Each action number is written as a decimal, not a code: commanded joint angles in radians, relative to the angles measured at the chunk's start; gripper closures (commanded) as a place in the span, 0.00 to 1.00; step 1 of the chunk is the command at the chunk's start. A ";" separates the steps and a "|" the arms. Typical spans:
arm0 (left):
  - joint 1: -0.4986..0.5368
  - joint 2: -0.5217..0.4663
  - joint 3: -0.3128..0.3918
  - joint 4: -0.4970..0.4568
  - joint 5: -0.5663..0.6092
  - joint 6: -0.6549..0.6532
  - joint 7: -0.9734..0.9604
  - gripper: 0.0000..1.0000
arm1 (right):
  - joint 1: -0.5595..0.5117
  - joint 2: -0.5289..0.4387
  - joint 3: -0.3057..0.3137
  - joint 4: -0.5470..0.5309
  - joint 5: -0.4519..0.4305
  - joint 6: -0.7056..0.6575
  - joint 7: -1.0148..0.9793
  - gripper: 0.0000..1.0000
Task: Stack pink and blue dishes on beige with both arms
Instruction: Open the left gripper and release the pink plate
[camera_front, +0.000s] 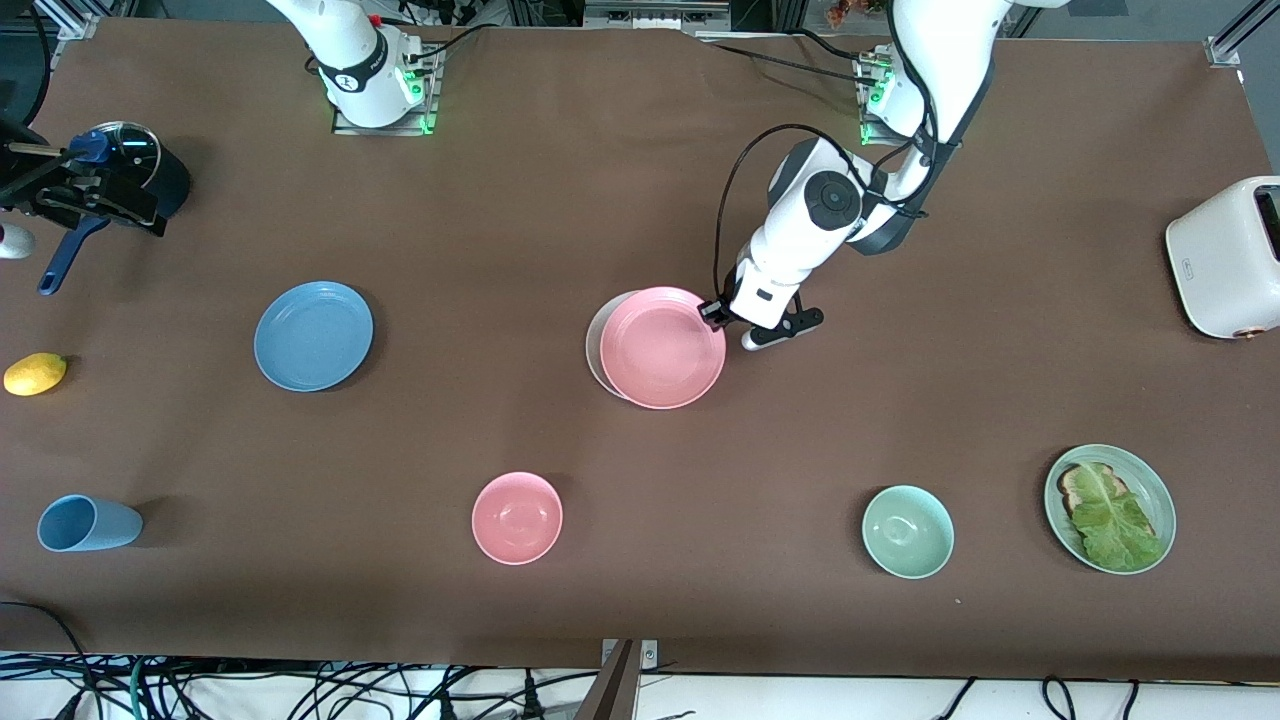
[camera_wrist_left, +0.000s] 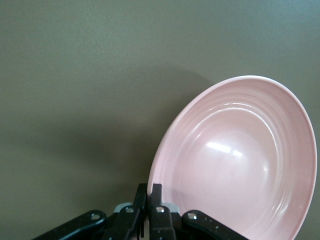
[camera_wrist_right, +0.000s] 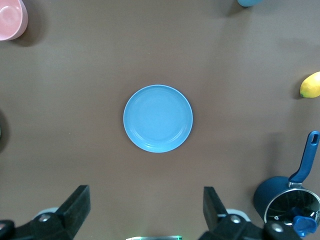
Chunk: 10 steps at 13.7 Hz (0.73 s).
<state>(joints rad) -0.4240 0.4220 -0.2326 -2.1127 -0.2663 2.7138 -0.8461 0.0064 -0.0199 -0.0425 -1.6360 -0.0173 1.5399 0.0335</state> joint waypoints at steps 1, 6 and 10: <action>-0.077 0.029 0.055 0.022 0.033 0.043 -0.062 1.00 | 0.007 -0.006 -0.008 0.001 -0.003 -0.012 -0.012 0.00; -0.114 0.038 0.068 0.023 0.033 0.050 -0.100 1.00 | 0.007 -0.006 -0.008 0.001 -0.003 -0.010 -0.012 0.00; -0.119 0.040 0.078 0.023 0.033 0.049 -0.103 1.00 | 0.007 -0.006 -0.010 0.001 -0.003 -0.012 -0.014 0.00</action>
<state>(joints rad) -0.5256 0.4503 -0.1736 -2.1095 -0.2663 2.7572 -0.9172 0.0064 -0.0199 -0.0429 -1.6360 -0.0173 1.5395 0.0335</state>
